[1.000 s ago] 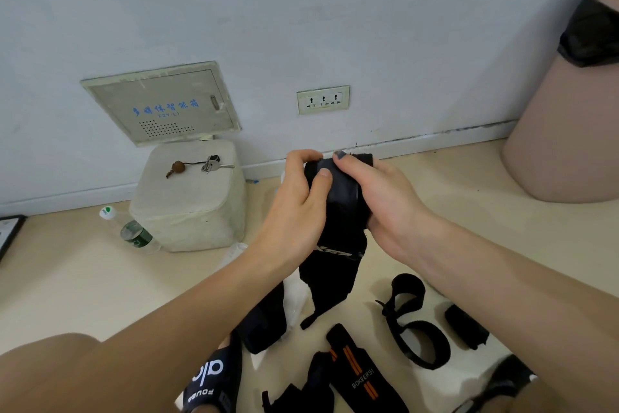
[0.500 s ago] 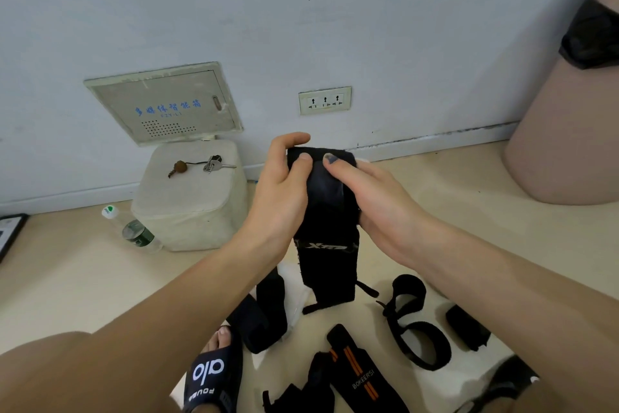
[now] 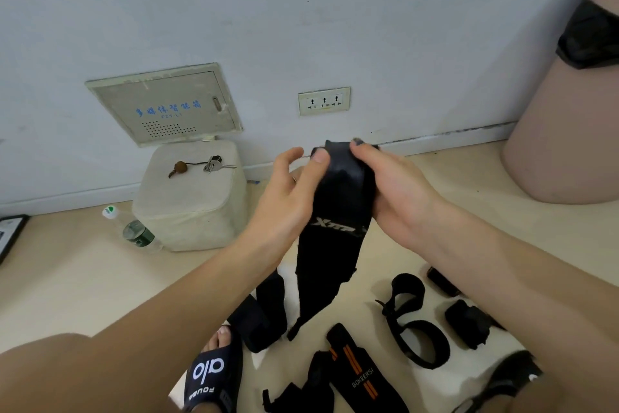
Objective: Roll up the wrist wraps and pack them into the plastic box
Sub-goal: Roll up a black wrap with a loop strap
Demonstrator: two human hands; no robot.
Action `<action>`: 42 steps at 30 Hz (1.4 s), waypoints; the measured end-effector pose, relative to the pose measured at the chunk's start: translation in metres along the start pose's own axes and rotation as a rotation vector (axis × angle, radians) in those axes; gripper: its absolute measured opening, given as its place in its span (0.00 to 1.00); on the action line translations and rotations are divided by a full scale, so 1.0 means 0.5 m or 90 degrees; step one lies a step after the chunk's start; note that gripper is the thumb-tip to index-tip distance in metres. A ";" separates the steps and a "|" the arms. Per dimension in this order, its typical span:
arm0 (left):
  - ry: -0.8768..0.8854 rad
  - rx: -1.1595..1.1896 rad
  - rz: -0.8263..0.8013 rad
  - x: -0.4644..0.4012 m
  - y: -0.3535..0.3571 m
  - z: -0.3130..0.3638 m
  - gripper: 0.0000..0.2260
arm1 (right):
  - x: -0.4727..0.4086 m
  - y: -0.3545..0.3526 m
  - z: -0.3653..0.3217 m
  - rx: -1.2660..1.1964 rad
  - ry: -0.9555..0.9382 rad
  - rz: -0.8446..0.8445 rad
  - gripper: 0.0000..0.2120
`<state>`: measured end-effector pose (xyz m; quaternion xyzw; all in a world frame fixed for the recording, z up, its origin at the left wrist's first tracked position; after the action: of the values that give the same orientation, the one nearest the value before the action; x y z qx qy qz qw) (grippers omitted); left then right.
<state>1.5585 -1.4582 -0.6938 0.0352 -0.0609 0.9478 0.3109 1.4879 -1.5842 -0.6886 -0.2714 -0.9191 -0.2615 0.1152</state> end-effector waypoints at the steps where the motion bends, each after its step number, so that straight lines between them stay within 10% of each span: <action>1: -0.004 -0.017 -0.021 0.004 0.003 -0.009 0.33 | -0.003 -0.004 -0.006 -0.029 0.014 0.016 0.17; 6: 0.007 -0.171 -0.143 0.003 -0.004 -0.055 0.18 | -0.002 -0.024 -0.027 -0.043 0.025 0.053 0.18; 20: -0.172 0.279 0.014 -0.026 -0.025 0.000 0.12 | 0.041 -0.028 0.051 0.467 -0.006 -0.156 0.11; 36: -0.152 -0.026 -0.193 0.067 0.040 -0.080 0.16 | 0.013 -0.051 -0.001 0.106 -0.031 0.016 0.10; 42: -0.145 0.152 -0.122 0.035 0.024 -0.047 0.12 | 0.034 -0.050 0.027 0.218 0.124 -0.065 0.14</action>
<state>1.5366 -1.4540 -0.7165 0.1849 0.0210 0.9043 0.3842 1.4591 -1.5872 -0.7043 -0.1743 -0.9473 -0.1315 0.2344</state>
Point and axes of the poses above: each hand's wrist, its own x-axis away from the middle knuckle, its own y-axis out of the palm, z = x × y, the point moved 3 cm from there along -x, towards the middle knuckle, and after that the axes turned 1 degree about x, right-handed, at the moved point
